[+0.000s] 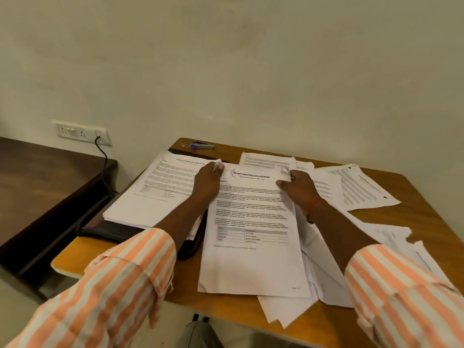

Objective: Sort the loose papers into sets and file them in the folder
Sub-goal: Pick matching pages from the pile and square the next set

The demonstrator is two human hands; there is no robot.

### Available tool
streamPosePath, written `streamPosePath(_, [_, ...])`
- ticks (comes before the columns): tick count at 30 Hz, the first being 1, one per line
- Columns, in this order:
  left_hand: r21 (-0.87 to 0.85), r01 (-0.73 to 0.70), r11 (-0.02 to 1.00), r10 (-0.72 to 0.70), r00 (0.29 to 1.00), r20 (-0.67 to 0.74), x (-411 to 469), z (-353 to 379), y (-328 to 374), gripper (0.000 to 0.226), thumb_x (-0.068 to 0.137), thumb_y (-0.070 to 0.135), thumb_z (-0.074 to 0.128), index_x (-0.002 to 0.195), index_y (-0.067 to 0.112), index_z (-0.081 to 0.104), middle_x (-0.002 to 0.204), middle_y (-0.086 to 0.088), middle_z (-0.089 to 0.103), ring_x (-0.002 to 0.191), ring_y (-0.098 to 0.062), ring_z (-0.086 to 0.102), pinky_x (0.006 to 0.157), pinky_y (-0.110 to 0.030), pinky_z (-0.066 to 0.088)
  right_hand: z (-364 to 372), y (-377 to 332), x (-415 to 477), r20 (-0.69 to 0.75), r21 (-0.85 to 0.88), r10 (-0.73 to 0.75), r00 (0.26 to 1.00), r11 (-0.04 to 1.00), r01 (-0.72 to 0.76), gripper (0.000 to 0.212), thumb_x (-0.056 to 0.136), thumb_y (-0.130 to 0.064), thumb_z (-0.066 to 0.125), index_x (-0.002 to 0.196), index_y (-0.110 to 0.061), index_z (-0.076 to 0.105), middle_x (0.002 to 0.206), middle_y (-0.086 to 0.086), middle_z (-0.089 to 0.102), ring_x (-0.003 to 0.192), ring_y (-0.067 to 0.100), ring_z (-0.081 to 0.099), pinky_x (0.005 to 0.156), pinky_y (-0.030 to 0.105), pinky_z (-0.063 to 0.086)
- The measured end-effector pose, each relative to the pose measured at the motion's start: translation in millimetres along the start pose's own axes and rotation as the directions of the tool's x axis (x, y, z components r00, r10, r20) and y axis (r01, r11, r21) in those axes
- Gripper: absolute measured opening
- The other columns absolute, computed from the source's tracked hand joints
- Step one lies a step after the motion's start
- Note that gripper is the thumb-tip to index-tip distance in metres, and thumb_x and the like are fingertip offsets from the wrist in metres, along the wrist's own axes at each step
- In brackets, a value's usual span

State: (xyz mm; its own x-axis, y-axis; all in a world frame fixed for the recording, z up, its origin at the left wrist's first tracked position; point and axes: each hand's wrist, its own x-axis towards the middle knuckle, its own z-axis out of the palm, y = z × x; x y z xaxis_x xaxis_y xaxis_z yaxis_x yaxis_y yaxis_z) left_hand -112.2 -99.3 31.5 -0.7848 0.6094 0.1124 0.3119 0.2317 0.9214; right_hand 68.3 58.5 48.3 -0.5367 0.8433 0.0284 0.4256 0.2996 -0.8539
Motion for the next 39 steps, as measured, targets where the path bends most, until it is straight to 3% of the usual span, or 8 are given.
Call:
streamPosePath(6, [0.0,0.037,0.999,-0.037,0.999,-0.001,40.6,-3.9,-19.1,0.042,0.102,0.048,0.05,0.09,0.011,0.064,0.091,-0.006,0.071,0.089,-0.025,0.068,0.085,-0.044,0.054,21.6,20.4,44.8,0.015,0.049,0.086,0.996,0.995,-0.086,0.021,0.089,-0.012,0.07,0.109,-0.006,0.069,0.105,0.013,0.071,0.099,0.032,0.067,0.093,0.047,0.055])
streamPosePath(8, [0.041,0.02,0.999,-0.018,0.999,-0.042,41.2,0.5,-30.3,0.032,0.102,0.043,0.053,0.082,0.019,0.061,0.086,-0.002,0.069,0.085,-0.021,0.067,0.081,-0.04,0.053,25.4,22.6,57.7,0.014,-0.105,0.0,1.0,0.994,0.001,0.015,0.086,-0.019,0.074,0.095,-0.012,0.065,0.094,0.004,0.065,0.09,0.022,0.061,0.08,0.034,0.049])
streamPosePath(11, [0.041,0.046,0.998,-0.042,0.995,-0.096,45.6,6.6,-43.4,0.028,0.101,0.036,0.057,0.078,0.021,0.057,0.08,0.001,0.065,0.08,-0.018,0.063,0.074,-0.032,0.049,46.9,5.2,91.4,-0.005,-0.334,-0.214,0.977,0.921,0.2,0.027,0.087,-0.026,0.076,0.107,-0.013,0.064,0.104,0.0,0.06,0.097,0.017,0.056,0.082,0.026,0.04])
streamPosePath(15, [0.023,0.091,0.996,-0.088,0.99,-0.109,47.7,6.6,-41.4,0.026,0.101,0.036,0.058,0.081,0.021,0.059,0.081,0.002,0.065,0.078,-0.013,0.061,0.07,-0.026,0.045,103.0,-26.6,144.1,0.148,-0.486,-0.341,0.928,0.793,0.368,0.024,0.091,-0.032,0.069,0.107,-0.016,0.064,0.108,0.006,0.06,0.099,0.024,0.059,0.087,0.035,0.048])
streamPosePath(19, [0.03,0.097,0.995,-0.093,0.988,-0.126,47.2,6.4,-43.4,0.028,0.101,0.036,0.059,0.076,0.023,0.057,0.077,0.002,0.065,0.073,-0.011,0.061,0.065,-0.024,0.045,164.6,-64.2,196.4,0.323,-0.559,-0.322,0.89,0.694,0.454,0.029,0.092,-0.032,0.064,0.114,-0.012,0.064,0.114,0.013,0.06,0.105,0.031,0.059,0.091,0.04,0.051])
streamPosePath(27, [-0.001,0.101,0.995,-0.1,0.986,-0.137,46.0,7.2,-48.2,0.037,0.101,0.04,0.057,0.071,0.017,0.056,0.07,0.0,0.066,0.07,-0.015,0.066,0.063,-0.03,0.051,259.5,-97.9,267.0,0.515,-0.555,-0.294,0.805,0.601,0.575,0.054,0.099,-0.033,0.058,0.146,-0.011,0.043,0.145,0.016,0.048,0.13,0.033,0.048,0.109,0.041,0.04])
streamPosePath(32, [-0.025,0.101,0.995,-0.104,0.984,-0.143,45.3,6.4,-45.7,0.035,0.101,0.04,0.057,0.072,0.02,0.056,0.072,0.001,0.067,0.071,-0.014,0.067,0.065,-0.03,0.054,267.4,-96.6,275.0,0.5,-0.595,-0.313,0.808,0.553,0.583,0.034,0.102,-0.027,0.054,0.13,-0.008,0.056,0.13,0.018,0.055,0.116,0.033,0.055,0.096,0.039,0.044])
streamPosePath(39, [-0.053,0.064,0.997,-0.071,0.988,-0.134,41.5,5.8,-39.8,0.036,0.101,0.037,0.057,0.069,0.024,0.05,0.07,0.005,0.061,0.067,-0.011,0.057,0.064,-0.026,0.046,186.7,-100.0,231.5,0.567,-0.373,-0.369,0.736,0.682,0.63,0.024,0.105,-0.02,0.044,0.123,-0.002,0.044,0.111,0.022,0.059,0.084,0.025,0.049,0.068,0.033,0.036])
